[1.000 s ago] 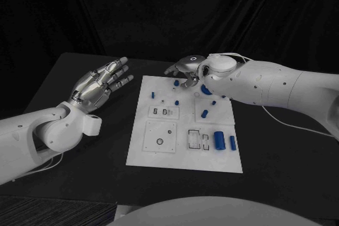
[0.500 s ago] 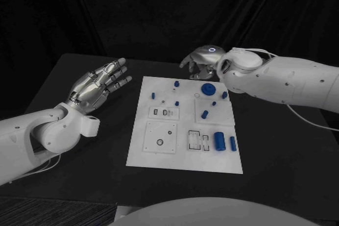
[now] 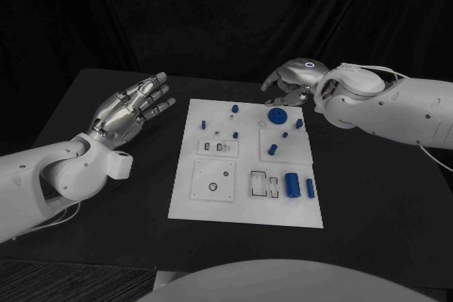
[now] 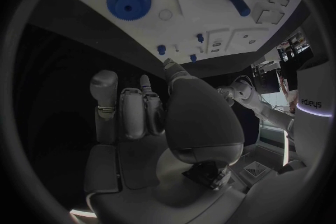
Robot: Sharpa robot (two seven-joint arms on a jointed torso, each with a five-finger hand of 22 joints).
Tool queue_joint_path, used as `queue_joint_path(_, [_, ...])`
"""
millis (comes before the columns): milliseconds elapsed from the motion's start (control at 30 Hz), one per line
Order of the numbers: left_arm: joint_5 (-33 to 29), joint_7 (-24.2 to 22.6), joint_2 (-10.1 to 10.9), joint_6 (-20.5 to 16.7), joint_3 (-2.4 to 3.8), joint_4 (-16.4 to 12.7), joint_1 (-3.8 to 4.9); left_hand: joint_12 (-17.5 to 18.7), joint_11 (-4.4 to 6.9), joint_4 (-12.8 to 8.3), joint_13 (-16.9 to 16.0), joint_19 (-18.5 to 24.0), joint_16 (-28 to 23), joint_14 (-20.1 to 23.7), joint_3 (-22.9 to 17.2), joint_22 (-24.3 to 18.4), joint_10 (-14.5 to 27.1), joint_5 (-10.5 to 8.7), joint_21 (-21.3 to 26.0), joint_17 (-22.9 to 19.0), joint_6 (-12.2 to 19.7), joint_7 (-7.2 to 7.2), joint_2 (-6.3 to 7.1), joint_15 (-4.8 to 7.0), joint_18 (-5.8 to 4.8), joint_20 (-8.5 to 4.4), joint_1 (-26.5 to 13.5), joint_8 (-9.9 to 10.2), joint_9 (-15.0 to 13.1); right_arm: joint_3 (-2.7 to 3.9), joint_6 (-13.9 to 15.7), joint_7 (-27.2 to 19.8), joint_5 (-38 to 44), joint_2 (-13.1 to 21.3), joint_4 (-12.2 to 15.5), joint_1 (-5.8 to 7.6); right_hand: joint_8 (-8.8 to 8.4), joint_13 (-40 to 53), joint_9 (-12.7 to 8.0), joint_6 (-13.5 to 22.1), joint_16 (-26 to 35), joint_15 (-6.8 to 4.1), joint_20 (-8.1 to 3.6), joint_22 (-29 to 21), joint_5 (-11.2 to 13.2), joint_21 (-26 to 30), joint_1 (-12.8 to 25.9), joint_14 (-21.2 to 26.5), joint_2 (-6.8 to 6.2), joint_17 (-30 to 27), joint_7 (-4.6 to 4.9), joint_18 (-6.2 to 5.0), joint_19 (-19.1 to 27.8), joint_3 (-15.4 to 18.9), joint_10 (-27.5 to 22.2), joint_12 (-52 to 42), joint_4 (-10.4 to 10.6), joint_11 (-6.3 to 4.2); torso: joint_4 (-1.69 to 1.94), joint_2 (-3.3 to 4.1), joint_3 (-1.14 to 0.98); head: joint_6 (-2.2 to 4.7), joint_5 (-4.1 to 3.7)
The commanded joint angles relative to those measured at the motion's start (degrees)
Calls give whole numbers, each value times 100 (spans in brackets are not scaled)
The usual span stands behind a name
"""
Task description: Assemble the parts on the task board
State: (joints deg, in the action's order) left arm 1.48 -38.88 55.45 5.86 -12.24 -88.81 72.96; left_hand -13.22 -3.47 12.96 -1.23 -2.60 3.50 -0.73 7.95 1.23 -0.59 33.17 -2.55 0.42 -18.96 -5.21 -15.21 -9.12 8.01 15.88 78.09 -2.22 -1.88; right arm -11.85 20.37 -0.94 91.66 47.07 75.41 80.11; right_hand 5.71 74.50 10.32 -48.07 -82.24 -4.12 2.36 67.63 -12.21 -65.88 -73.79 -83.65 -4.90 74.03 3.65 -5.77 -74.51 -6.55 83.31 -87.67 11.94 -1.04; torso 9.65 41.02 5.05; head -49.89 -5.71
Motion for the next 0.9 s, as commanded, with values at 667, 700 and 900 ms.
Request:
queue_joint_path(667, [45, -220, -7, 54, 5, 7, -10, 44, 59, -22, -47, -21, 21, 13, -89, 23, -23, 87, -44, 39, -58, 41, 24, -32, 223, 16, 99, -41, -41, 3, -415, 424, -242, 2, -363, -307, -170, 1550, 146, 48, -407, -43, -46, 603, -537, -608, -7, -484, 23, 1095, 17, 80, -377, 23, 669, -233, 59, -19, -27, -8, 6, -11, -16])
queue_joint_path(700, [45, -219, -8, 56, 5, 9, -10, 44, 59, -22, -47, -21, 21, 13, -89, 23, -23, 87, -44, 39, -58, 41, 24, -32, 223, 16, 99, -41, -41, 3, -425, 429, -242, 0, -371, -312, -171, 1550, 146, 49, -407, -42, -45, 602, -547, -607, -8, -484, 24, 1094, 17, 80, -376, 22, 669, -233, 58, -19, -26, -8, 6, -11, -20])
queue_joint_path(900, [45, -218, -17, 74, 5, 13, -10, 42, 58, -25, -47, -21, 21, 13, -92, 23, -23, 94, -44, 39, -56, 41, 22, -34, 223, 17, 102, -41, -41, 3, -502, 470, -243, -21, -455, -347, -181, 1550, 145, 72, -406, -40, -42, 616, -679, -602, -44, -486, 21, 1101, 28, 80, -374, 2, 669, -233, 31, -13, -9, -17, 9, -11, -33])
